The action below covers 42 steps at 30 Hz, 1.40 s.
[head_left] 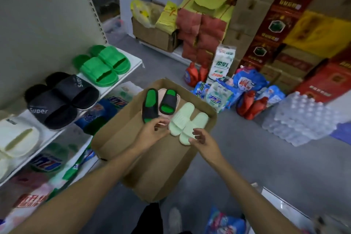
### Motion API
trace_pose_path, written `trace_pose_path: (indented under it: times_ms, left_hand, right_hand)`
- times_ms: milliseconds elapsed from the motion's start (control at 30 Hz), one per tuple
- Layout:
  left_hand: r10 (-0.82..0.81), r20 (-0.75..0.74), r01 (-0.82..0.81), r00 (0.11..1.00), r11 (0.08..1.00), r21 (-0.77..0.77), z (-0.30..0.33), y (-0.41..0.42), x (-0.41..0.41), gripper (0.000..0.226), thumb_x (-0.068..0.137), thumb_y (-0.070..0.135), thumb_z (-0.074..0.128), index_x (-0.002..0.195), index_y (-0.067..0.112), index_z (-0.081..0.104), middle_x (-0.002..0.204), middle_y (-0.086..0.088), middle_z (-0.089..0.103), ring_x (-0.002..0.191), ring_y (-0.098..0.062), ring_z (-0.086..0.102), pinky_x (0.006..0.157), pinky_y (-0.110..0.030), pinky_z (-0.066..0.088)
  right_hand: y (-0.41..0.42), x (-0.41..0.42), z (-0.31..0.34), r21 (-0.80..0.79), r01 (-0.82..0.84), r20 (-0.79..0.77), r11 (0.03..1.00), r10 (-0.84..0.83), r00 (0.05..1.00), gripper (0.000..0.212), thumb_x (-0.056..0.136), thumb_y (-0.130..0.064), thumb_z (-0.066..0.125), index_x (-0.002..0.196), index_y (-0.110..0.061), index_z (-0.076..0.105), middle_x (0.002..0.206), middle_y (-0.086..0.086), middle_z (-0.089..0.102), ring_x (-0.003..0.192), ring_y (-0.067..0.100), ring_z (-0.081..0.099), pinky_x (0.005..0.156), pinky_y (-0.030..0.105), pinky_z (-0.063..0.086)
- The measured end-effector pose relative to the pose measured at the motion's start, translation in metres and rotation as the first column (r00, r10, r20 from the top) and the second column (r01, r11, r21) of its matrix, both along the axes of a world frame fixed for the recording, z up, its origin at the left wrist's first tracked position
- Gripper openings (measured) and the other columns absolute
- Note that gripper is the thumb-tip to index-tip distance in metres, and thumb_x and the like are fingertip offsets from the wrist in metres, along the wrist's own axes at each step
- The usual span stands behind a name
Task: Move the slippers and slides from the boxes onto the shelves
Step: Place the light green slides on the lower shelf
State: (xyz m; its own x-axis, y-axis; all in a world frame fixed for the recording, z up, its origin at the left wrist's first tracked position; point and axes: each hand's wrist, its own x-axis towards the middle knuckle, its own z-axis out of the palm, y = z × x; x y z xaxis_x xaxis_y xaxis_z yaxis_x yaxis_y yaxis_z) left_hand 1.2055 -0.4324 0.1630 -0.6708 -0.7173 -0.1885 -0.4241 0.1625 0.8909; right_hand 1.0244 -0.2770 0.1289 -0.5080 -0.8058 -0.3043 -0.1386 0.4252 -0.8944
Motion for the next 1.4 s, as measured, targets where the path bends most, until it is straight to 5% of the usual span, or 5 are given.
trace_pose_path:
  times_ms: [233,533,867,1133,1400]
  left_hand:
    - [-0.047,0.131,0.025,0.990,0.985,0.169,-0.091,-0.060,-0.066,0.035,0.086,0.007,0.076,0.120,0.014,0.066,0.117,0.000,0.065,0.108,-0.025,0.061,0.084,-0.014,0.047]
    - [-0.063,0.340,-0.063,0.938,0.935,0.349,-0.193,-0.111,-0.139,0.060,0.093,0.011,0.068,0.146,0.007,0.041,0.149,-0.014,0.048,0.136,-0.027,0.048,0.111,-0.035,0.039]
    - [-0.028,0.443,-0.143,0.896,0.927,0.348,-0.229,-0.101,-0.154,0.095,0.070,0.054,0.062,0.154,0.026,0.029,0.154,-0.013,0.034,0.138,-0.033,0.041,0.113,-0.039,0.039]
    - [-0.024,0.498,-0.036,0.867,0.993,0.109,-0.227,-0.110,-0.128,0.073,0.088,0.047,0.064,0.153,0.039,0.030,0.162,-0.011,0.017,0.145,-0.031,0.022,0.114,-0.039,0.027]
    - [0.139,0.267,-0.251,0.954,0.857,0.449,-0.211,-0.115,-0.109,0.065,0.080,0.049,0.070,0.136,0.023,0.052,0.128,0.003,0.063,0.117,-0.018,0.060,0.105,-0.044,0.048]
  right_hand:
    - [-0.033,-0.039,-0.082,0.244,0.213,0.126,0.946,-0.248,0.960,0.055,0.090,-0.028,0.071,0.139,-0.012,0.051,0.130,0.011,0.060,0.110,0.021,0.060,0.084,0.027,0.045]
    - [-0.083,-0.067,-0.182,0.355,0.379,0.242,0.854,-0.476,0.845,0.064,0.083,-0.035,0.075,0.139,-0.014,0.050,0.133,0.003,0.063,0.118,0.021,0.063,0.103,0.047,0.050]
    - [-0.117,-0.071,-0.202,0.528,0.351,0.054,0.773,-0.443,0.895,0.069,0.084,-0.032,0.074,0.140,-0.007,0.043,0.138,0.014,0.053,0.126,0.035,0.052,0.103,0.047,0.046]
    - [-0.115,-0.067,-0.201,0.441,0.444,0.106,0.780,-0.537,0.837,0.077,0.068,-0.039,0.078,0.137,-0.016,0.051,0.131,0.008,0.053,0.114,0.026,0.059,0.101,0.050,0.050]
    - [-0.110,-0.043,-0.187,0.283,0.621,0.367,0.731,-0.681,0.634,0.064,0.081,-0.028,0.079,0.138,-0.018,0.051,0.123,0.001,0.067,0.107,0.019,0.067,0.091,0.041,0.058]
